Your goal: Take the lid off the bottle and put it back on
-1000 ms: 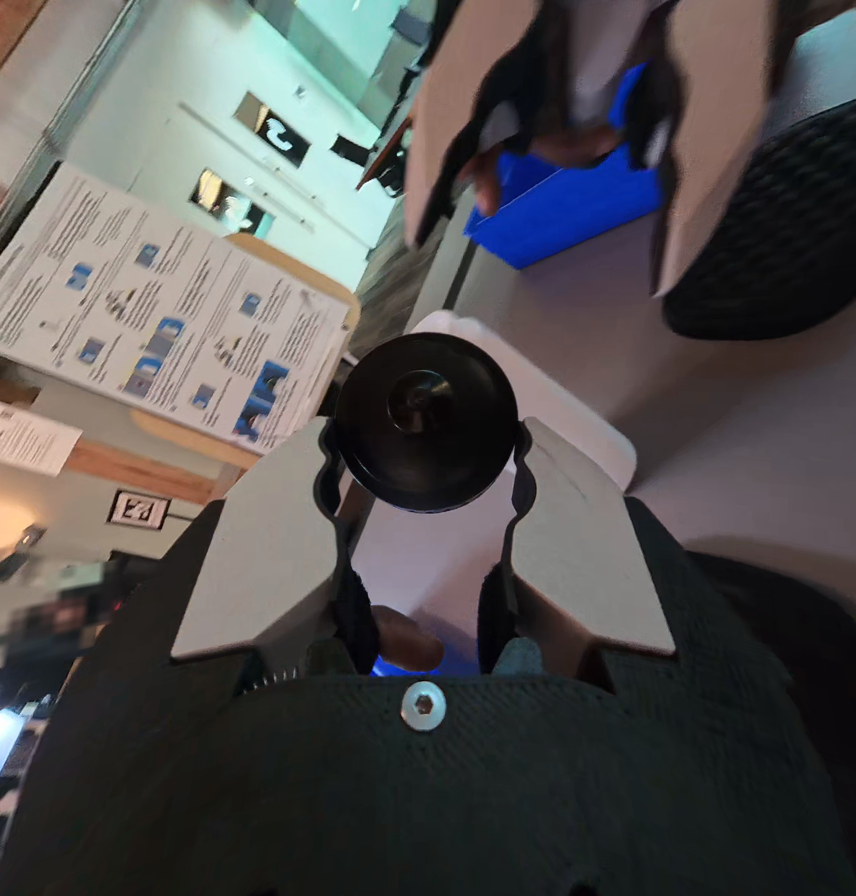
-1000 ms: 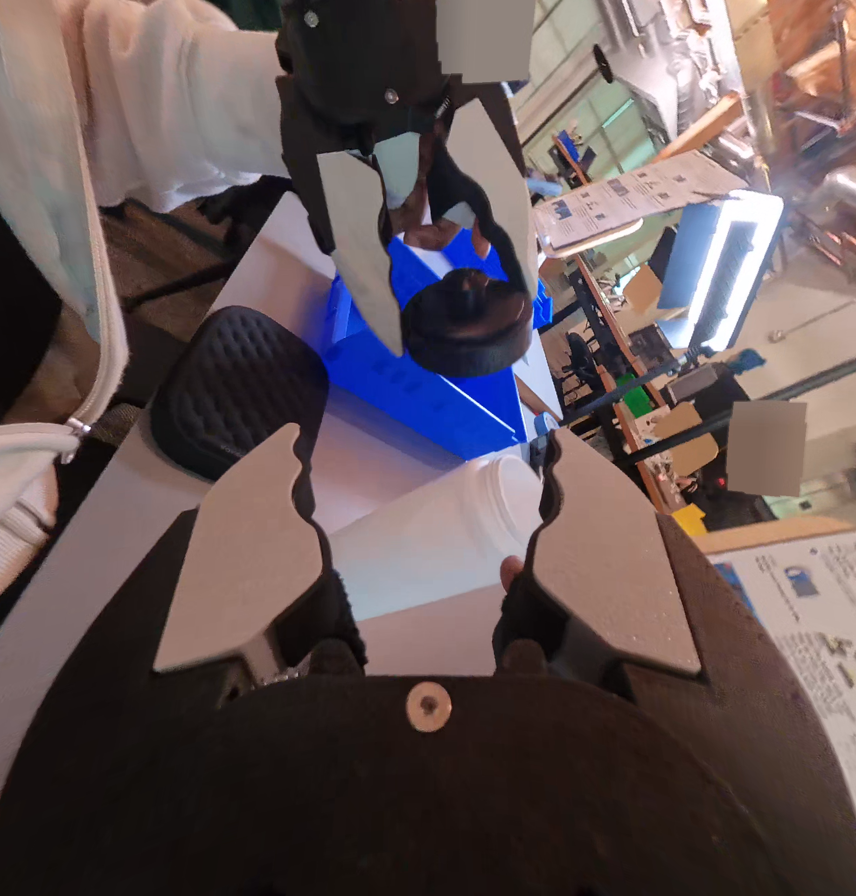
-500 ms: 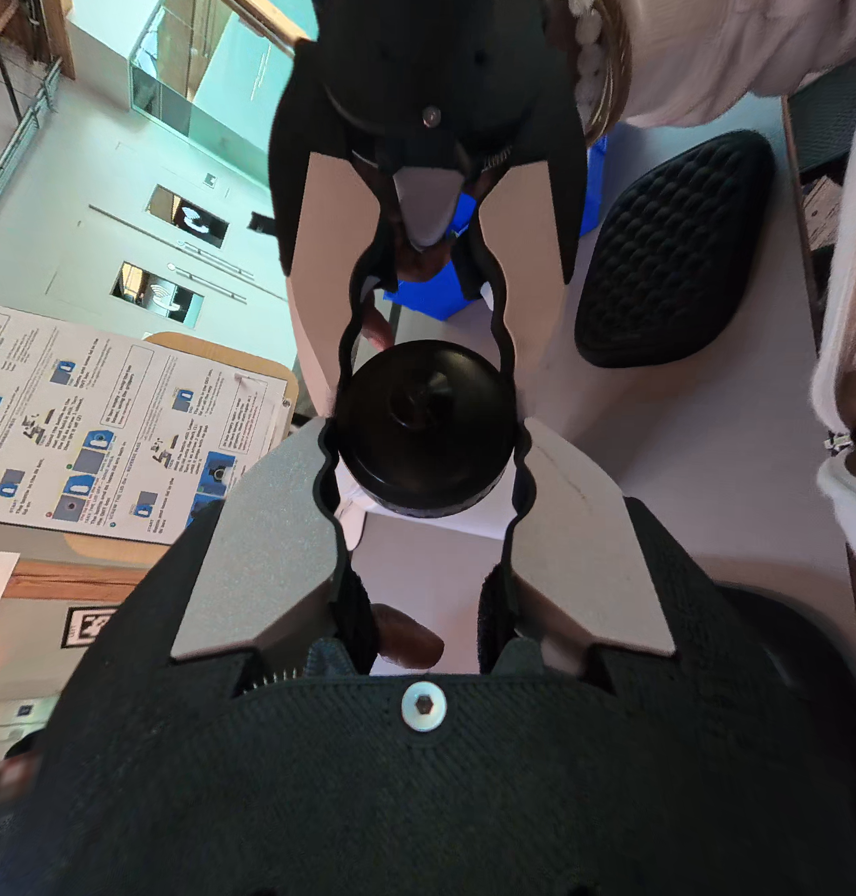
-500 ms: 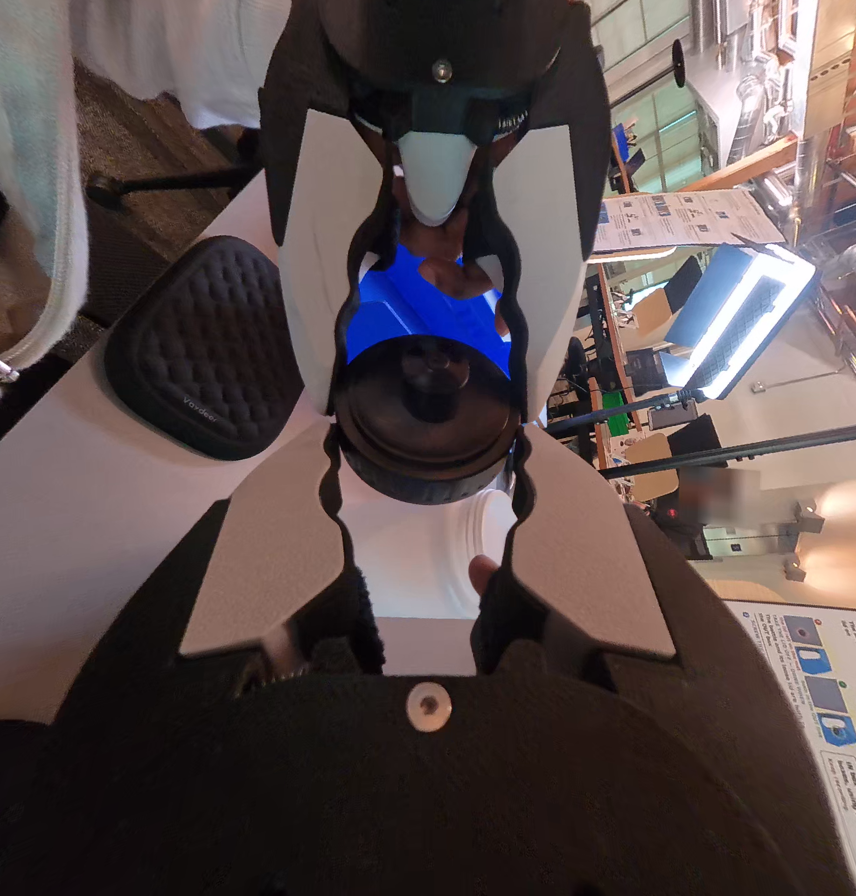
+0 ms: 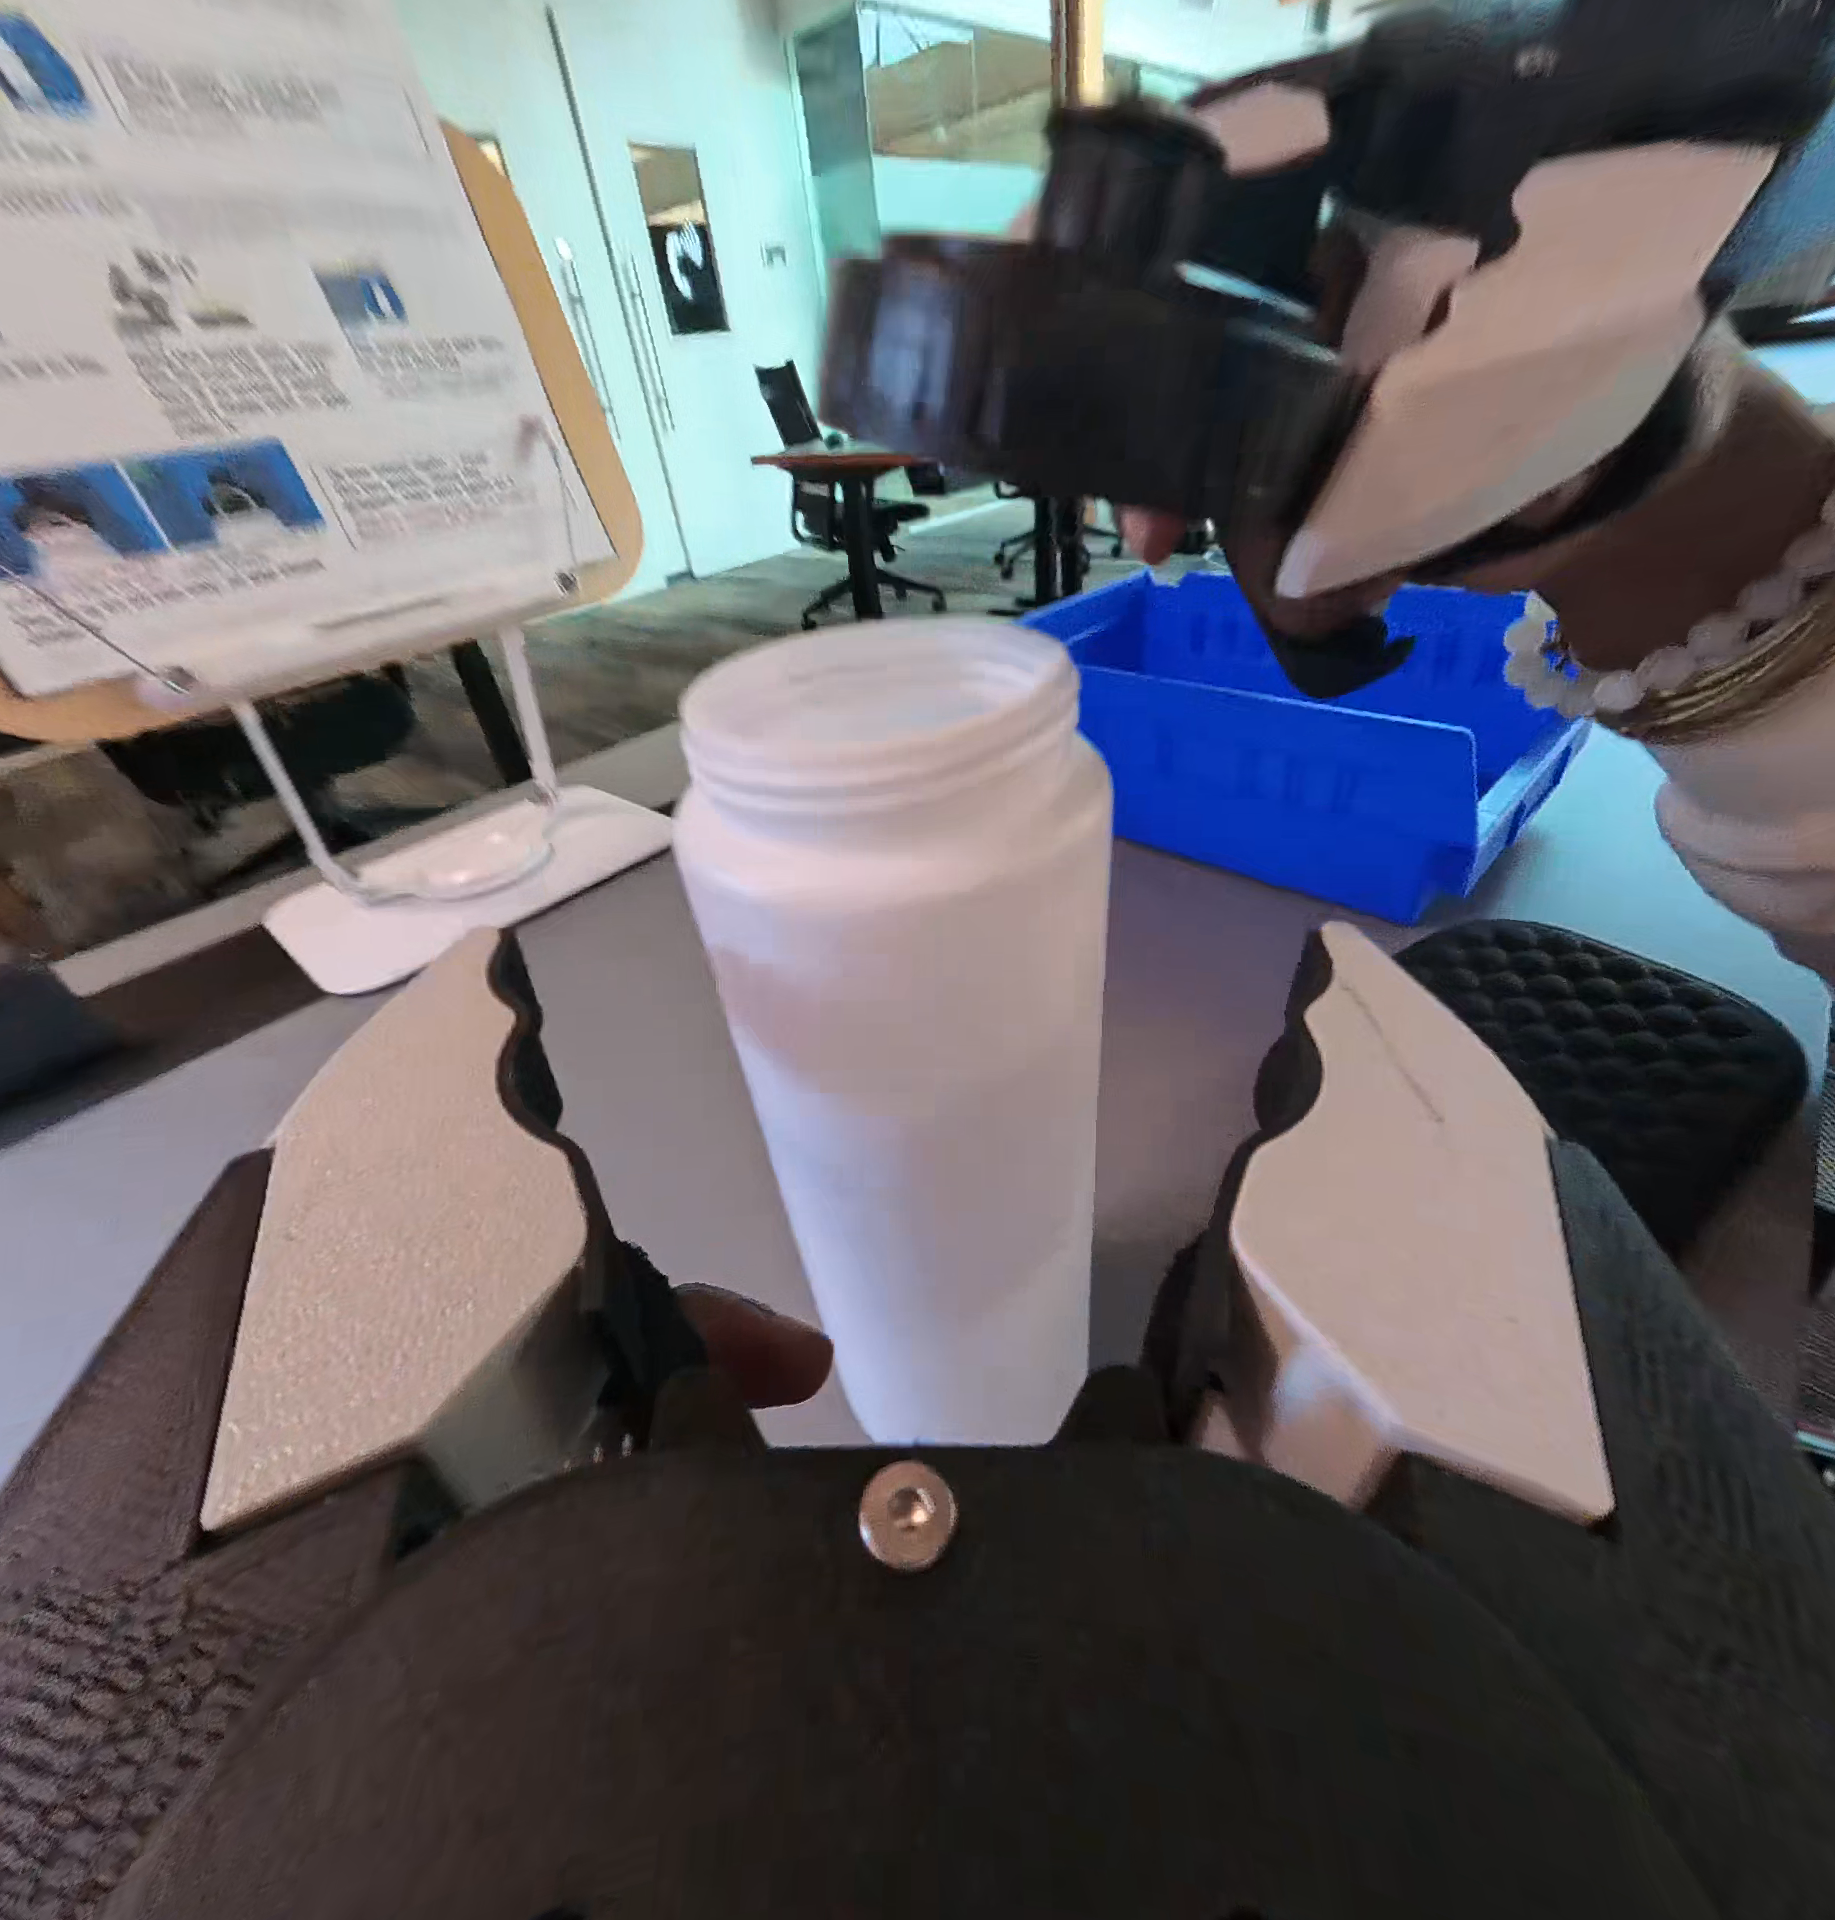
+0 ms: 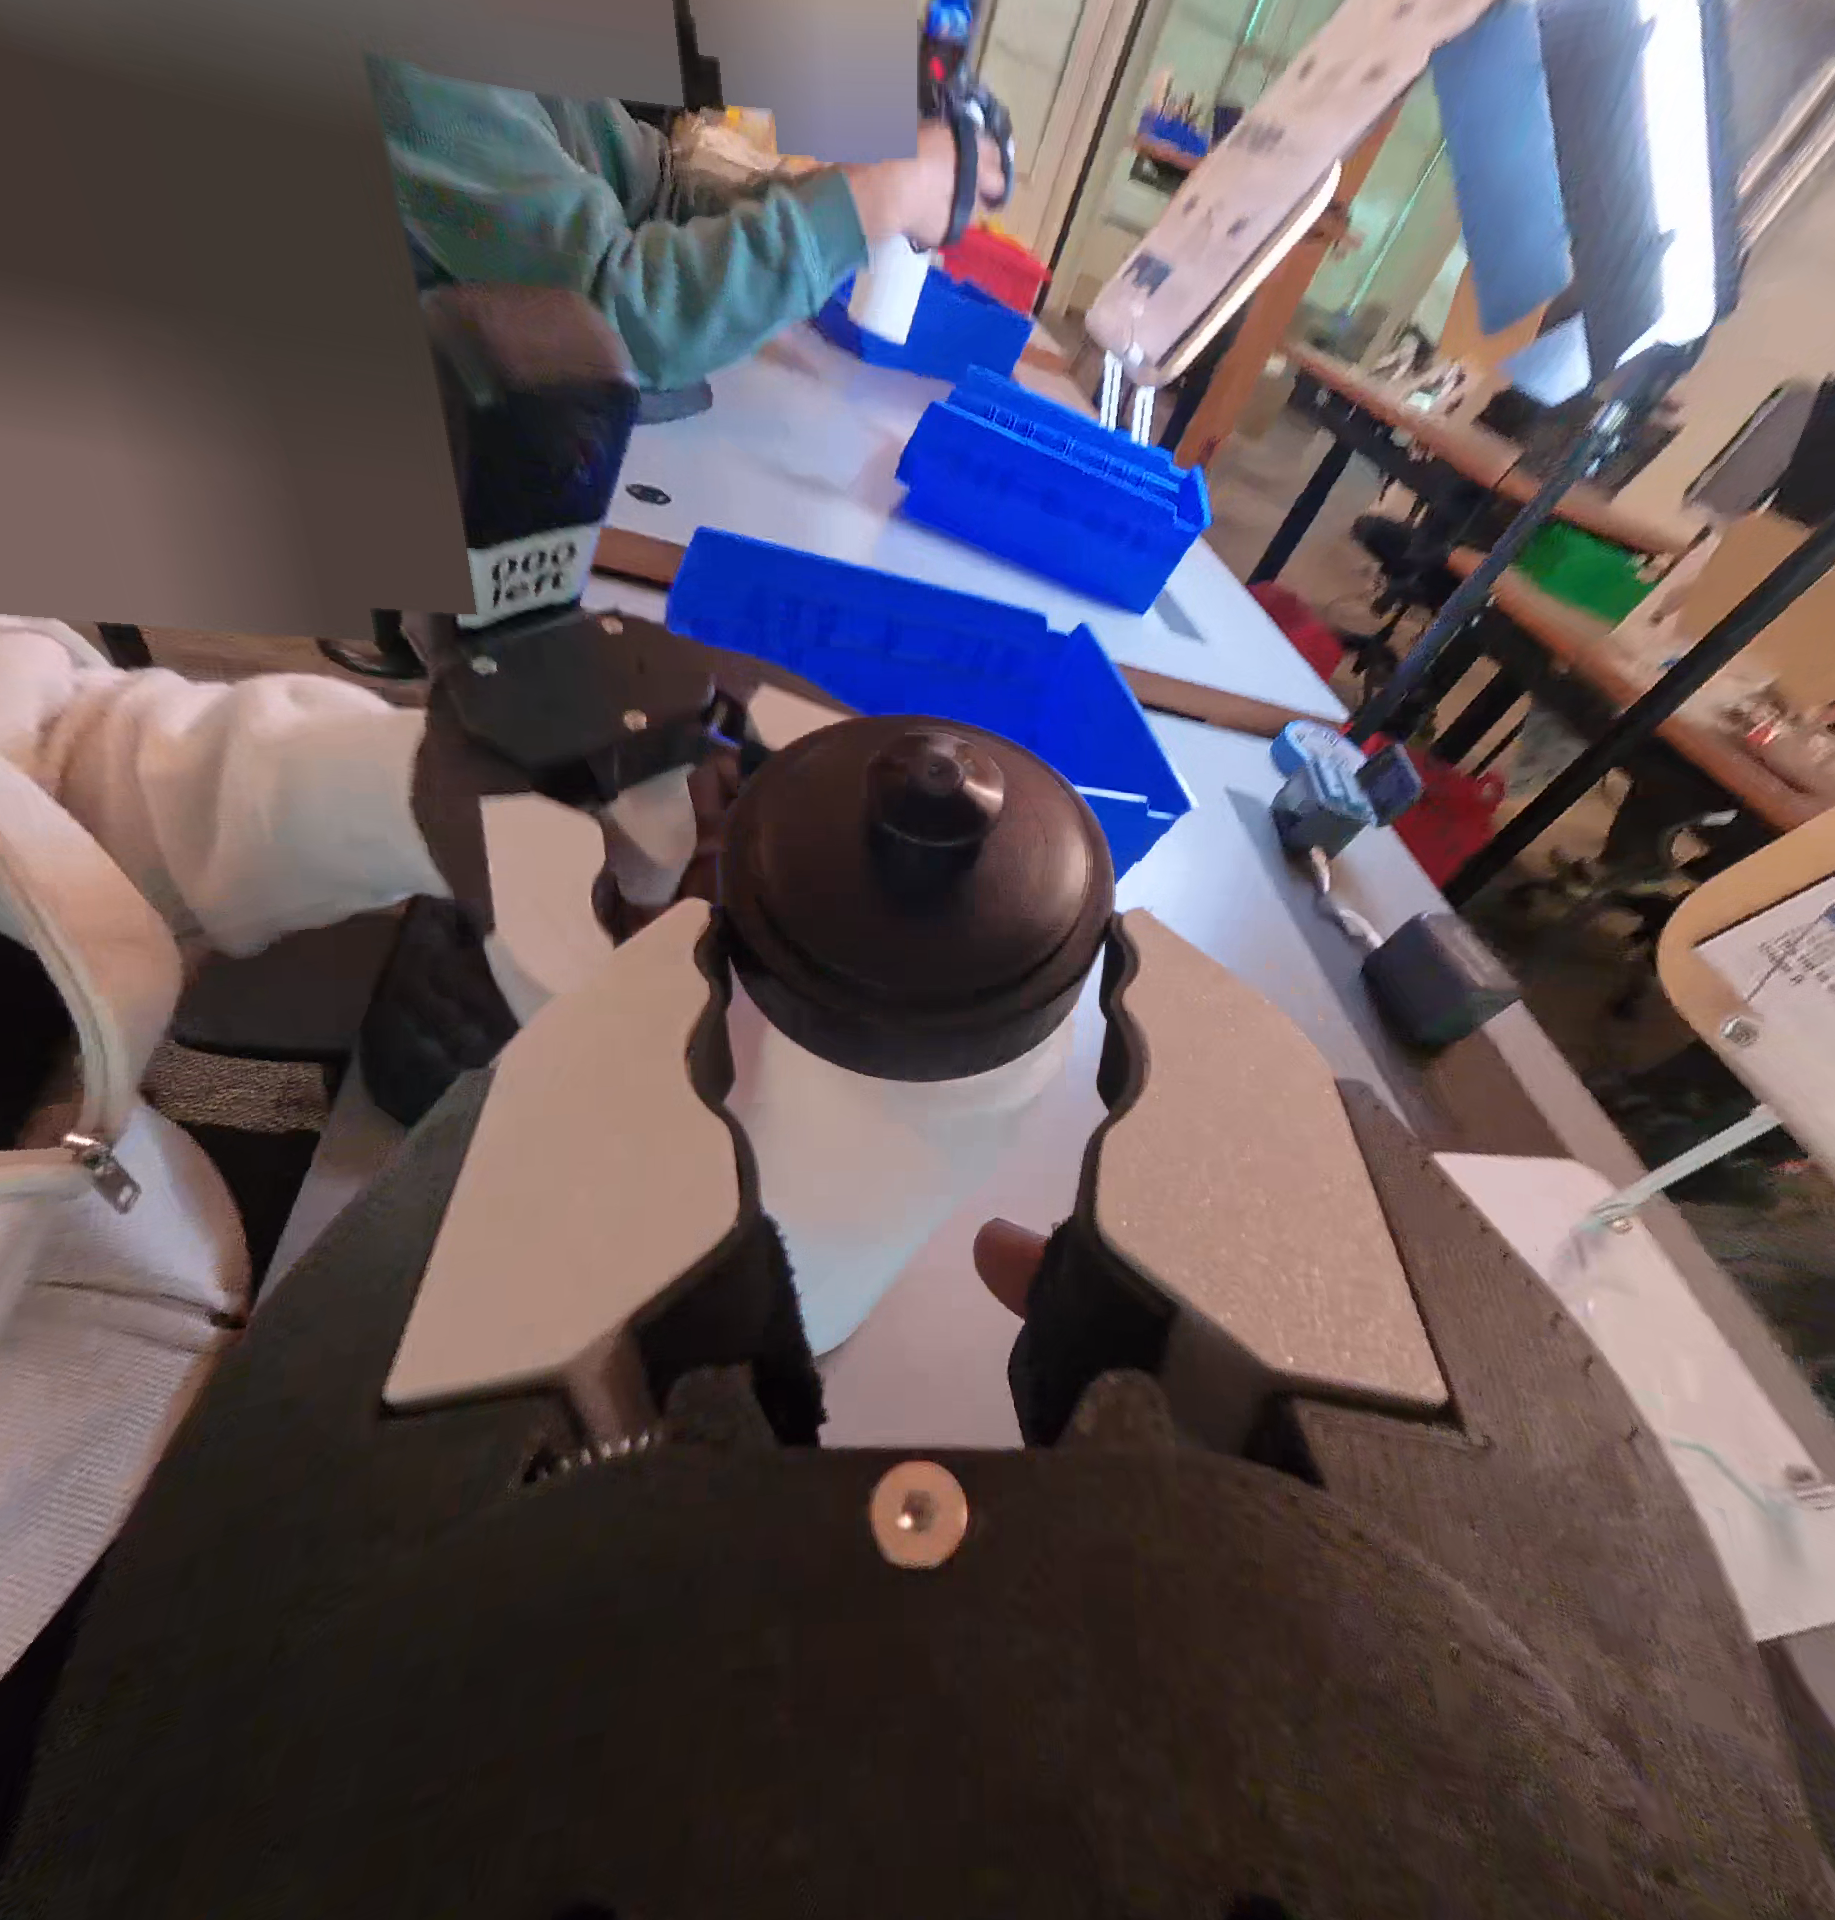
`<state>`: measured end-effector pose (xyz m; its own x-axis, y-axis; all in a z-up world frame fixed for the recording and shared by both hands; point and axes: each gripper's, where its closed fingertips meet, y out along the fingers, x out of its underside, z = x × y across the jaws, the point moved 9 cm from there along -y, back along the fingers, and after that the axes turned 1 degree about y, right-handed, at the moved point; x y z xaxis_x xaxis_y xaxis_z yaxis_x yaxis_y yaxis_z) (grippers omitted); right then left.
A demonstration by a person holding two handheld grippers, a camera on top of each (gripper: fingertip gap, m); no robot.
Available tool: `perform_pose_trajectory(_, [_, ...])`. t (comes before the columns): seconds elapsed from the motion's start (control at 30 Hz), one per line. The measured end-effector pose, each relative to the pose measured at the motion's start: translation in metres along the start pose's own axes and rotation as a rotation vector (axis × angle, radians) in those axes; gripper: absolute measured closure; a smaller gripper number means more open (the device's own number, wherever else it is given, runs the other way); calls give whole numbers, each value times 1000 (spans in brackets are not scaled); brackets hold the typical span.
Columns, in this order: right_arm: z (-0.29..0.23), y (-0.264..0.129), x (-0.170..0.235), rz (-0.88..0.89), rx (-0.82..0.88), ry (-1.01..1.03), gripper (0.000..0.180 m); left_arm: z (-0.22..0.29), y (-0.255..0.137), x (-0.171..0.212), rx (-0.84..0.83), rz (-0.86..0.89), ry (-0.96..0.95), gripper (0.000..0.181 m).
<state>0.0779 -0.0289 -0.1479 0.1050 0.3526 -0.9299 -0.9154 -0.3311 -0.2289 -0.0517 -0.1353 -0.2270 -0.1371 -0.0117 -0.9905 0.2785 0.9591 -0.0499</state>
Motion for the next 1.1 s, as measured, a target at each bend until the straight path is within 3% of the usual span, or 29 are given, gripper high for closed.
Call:
perform_pose_trajectory(0.1, [9, 10, 4, -41, -26, 48, 111, 1, 22, 14, 3, -46, 5, 50])
perform_pose_trajectory(0.27, [15, 19, 9, -119, -52, 95, 111, 0, 38, 32, -9, -46, -4, 92])
perform_pose_trajectory(0.67, [20, 27, 11, -268, -88, 120, 111, 1, 36, 34, 56, -38, -48, 94])
perform_pose_trajectory(0.87, [29, 30, 6, -372, -218, 80, 111, 2, 36, 34, 87, -29, -58, 94])
perform_pose_trajectory(1.07, [23, 27, 4, -381, -177, 65, 110, 5, 35, 34, 98, -18, -47, 94])
perform_pose_trajectory(1.1, [23, 26, 5, -384, -181, 48, 98, 5, 35, 34, 97, -16, -43, 94])
